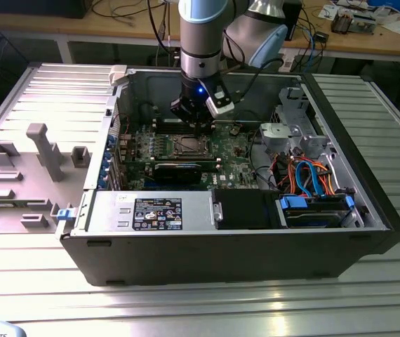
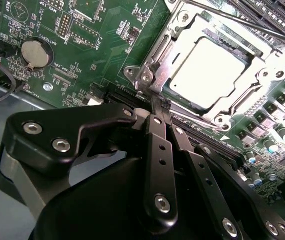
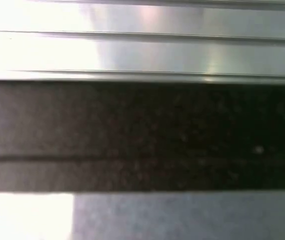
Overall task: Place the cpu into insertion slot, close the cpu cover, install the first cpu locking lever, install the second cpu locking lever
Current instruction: 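Install the first cpu locking lever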
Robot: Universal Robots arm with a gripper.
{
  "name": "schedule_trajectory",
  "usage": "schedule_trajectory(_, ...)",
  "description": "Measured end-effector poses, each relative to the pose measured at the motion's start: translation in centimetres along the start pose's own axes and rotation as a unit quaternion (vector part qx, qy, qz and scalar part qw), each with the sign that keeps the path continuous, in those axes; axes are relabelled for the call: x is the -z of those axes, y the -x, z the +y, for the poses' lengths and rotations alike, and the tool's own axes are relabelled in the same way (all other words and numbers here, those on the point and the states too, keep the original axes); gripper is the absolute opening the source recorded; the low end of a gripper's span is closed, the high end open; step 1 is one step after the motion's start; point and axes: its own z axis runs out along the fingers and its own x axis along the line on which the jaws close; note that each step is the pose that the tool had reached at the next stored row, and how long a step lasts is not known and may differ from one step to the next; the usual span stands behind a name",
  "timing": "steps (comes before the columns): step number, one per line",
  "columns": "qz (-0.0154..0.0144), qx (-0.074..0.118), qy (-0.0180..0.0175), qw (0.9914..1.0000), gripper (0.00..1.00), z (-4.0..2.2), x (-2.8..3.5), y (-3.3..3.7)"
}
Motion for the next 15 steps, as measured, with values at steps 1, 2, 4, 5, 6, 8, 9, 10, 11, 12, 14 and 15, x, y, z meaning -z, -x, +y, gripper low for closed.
schedule_trajectory(1, 0.0001, 0.000, -0.0001, 1.00000, 0.11, 0.00, 0.06, 0.00)
schedule_trajectory(2, 0.0001, 0.000, -0.0001, 1.00000, 0.11, 0.00, 0.08, 0.00)
schedule_trajectory(4, 0.0000, 0.000, 0.0000, 1.00000, 0.11, 0.00, 0.08, 0.00)
schedule_trajectory(5, 0.0001, 0.000, 0.0000, 1.00000, 0.11, 0.00, 0.08, 0.02)
schedule_trajectory(6, 0.0001, 0.000, -0.0001, 1.00000, 0.11, 0.00, 0.08, 0.05)
schedule_trajectory(8, 0.0002, 0.000, -0.0003, 1.00000, 0.11, -0.01, 0.06, 0.11)
schedule_trajectory(9, 0.0002, 0.000, -0.0002, 1.00000, 0.11, -0.01, 0.03, 0.16)
schedule_trajectory(10, 0.0001, 0.000, -0.0001, 1.00000, 0.11, -0.01, 0.00, 0.20)
schedule_trajectory(11, 0.0001, 0.000, -0.0001, 1.00000, 0.11, -0.01, -0.02, 0.23)
schedule_trajectory(12, 0.0001, 0.000, -0.0003, 1.00000, 0.11, -0.15, -0.14, 0.25)
schedule_trajectory(14, 0.0002, 0.000, -0.0031, 1.00000, 0.11, -0.25, -0.23, 0.25)
schedule_trajectory(15, 0.0002, 0.000, -0.0033, 0.99999, 0.11, -0.25, -0.25, 0.25)
